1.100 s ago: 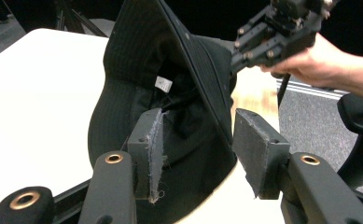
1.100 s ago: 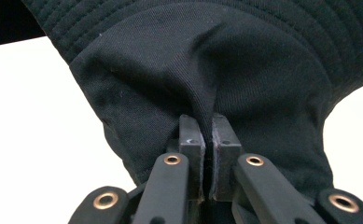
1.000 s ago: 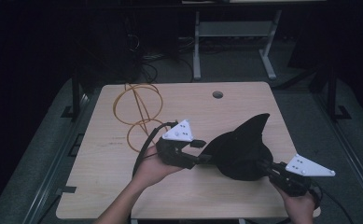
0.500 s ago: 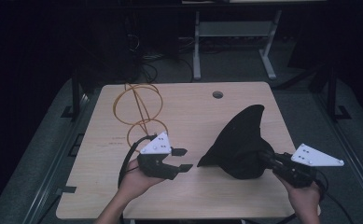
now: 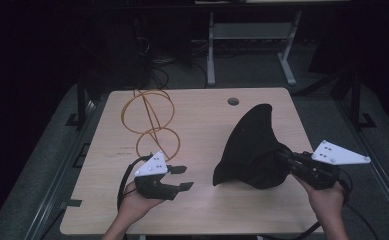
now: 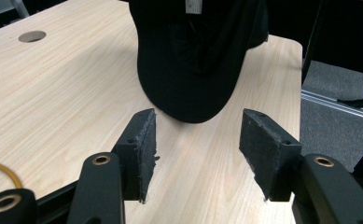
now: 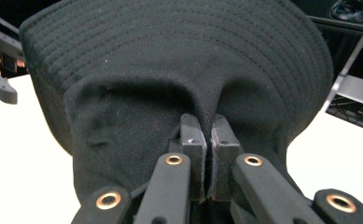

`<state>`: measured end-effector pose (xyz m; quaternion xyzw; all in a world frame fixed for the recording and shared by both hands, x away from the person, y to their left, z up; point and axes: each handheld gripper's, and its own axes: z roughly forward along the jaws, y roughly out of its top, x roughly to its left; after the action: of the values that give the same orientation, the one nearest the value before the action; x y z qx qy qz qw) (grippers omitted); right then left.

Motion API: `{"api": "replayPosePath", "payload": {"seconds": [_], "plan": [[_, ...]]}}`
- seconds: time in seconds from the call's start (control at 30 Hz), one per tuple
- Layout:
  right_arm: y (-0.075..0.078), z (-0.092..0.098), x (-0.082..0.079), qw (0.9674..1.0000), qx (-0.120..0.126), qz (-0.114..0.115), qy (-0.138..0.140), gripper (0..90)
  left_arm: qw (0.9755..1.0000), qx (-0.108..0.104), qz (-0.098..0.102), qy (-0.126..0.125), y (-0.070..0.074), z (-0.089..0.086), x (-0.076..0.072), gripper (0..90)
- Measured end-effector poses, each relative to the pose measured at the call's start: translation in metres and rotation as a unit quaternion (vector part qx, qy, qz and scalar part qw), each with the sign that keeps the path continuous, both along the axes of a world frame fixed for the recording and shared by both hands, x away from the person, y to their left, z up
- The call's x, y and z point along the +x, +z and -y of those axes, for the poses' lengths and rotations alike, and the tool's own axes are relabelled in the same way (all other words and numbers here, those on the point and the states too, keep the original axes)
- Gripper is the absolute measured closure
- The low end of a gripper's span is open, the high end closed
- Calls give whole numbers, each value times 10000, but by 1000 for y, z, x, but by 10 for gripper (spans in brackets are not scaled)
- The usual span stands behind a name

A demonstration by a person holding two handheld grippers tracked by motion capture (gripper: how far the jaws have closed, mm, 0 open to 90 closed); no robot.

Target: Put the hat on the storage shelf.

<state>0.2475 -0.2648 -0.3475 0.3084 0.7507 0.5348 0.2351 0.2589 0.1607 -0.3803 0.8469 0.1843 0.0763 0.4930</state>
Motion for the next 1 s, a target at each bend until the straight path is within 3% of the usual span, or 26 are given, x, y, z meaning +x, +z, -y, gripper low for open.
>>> {"api": "replayPosePath", "payload": {"seconds": [0.47,0.73,1.0], "plan": [[24,-13,17,9997,79,-48,214,867,9998,155,-86,-9,-20,-5,-1,409],[44,-21,28,9992,147,-120,346,867,9999,35,-102,35,-21,-8,-2,394],[59,-33,44,9988,203,-134,432,866,9998,127,-127,47,-25,-10,-2,373]]}}
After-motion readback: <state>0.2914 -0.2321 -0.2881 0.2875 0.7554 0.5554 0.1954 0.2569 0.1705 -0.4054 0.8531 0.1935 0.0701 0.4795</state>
